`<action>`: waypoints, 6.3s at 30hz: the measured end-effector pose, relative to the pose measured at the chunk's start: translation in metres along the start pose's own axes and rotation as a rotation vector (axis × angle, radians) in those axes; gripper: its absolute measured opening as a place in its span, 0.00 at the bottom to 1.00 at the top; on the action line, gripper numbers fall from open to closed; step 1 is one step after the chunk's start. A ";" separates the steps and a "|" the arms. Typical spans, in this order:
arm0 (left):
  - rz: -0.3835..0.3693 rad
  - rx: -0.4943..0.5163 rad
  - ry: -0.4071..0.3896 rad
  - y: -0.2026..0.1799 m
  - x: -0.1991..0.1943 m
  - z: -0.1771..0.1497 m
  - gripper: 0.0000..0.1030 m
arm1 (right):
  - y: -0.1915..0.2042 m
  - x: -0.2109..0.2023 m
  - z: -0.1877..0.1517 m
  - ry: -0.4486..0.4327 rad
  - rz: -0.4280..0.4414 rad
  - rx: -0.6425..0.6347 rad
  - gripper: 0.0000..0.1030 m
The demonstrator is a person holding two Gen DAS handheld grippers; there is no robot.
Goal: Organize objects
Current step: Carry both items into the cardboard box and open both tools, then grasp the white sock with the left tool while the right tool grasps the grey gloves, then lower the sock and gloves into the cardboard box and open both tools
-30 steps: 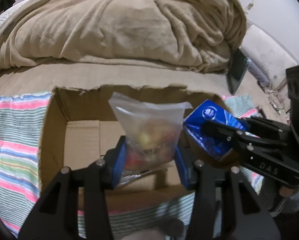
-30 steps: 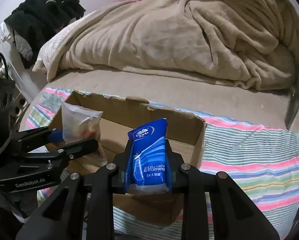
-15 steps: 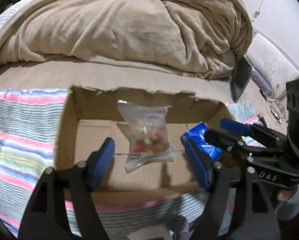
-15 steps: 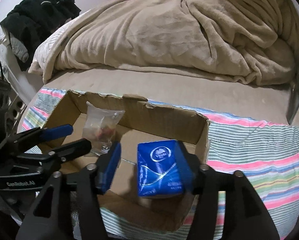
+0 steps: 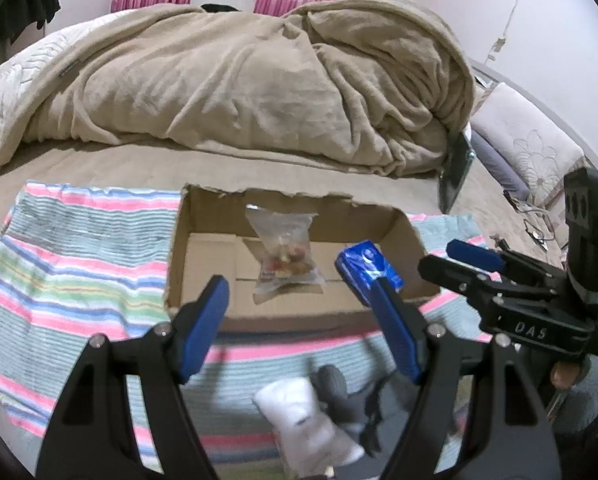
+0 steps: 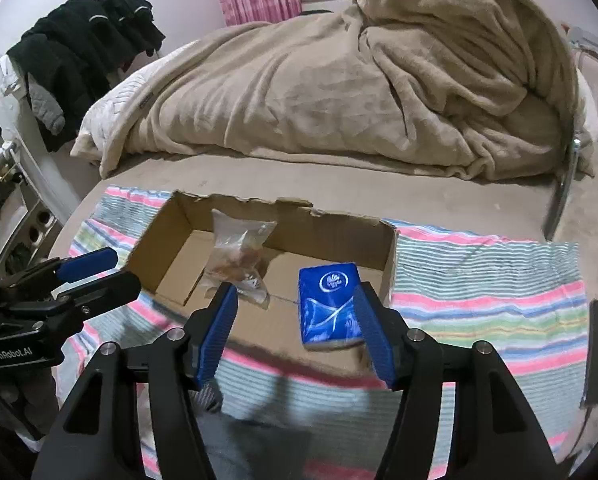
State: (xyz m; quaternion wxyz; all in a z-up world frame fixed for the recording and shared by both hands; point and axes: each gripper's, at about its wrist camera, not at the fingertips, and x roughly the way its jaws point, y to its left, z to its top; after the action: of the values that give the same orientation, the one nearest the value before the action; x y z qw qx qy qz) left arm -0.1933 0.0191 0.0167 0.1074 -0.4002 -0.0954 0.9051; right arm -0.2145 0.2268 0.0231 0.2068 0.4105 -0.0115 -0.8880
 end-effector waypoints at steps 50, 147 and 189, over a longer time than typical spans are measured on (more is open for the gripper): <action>0.018 0.001 0.166 0.000 0.001 -0.117 0.73 | -0.002 -0.023 -0.115 0.134 -0.017 0.058 0.67; -0.057 0.116 -0.089 0.036 0.011 0.003 0.36 | 0.007 0.023 0.013 -0.013 0.115 0.060 0.38; 0.068 0.076 0.032 0.039 0.027 -0.012 0.57 | 0.003 0.068 0.006 0.042 0.073 0.073 0.65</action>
State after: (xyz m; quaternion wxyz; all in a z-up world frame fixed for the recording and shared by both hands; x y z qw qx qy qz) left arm -0.2071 -0.0099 -0.0206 0.0932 -0.4135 -0.0455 0.9046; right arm -0.2567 0.1973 -0.0215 0.2242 0.4355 -0.0544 -0.8701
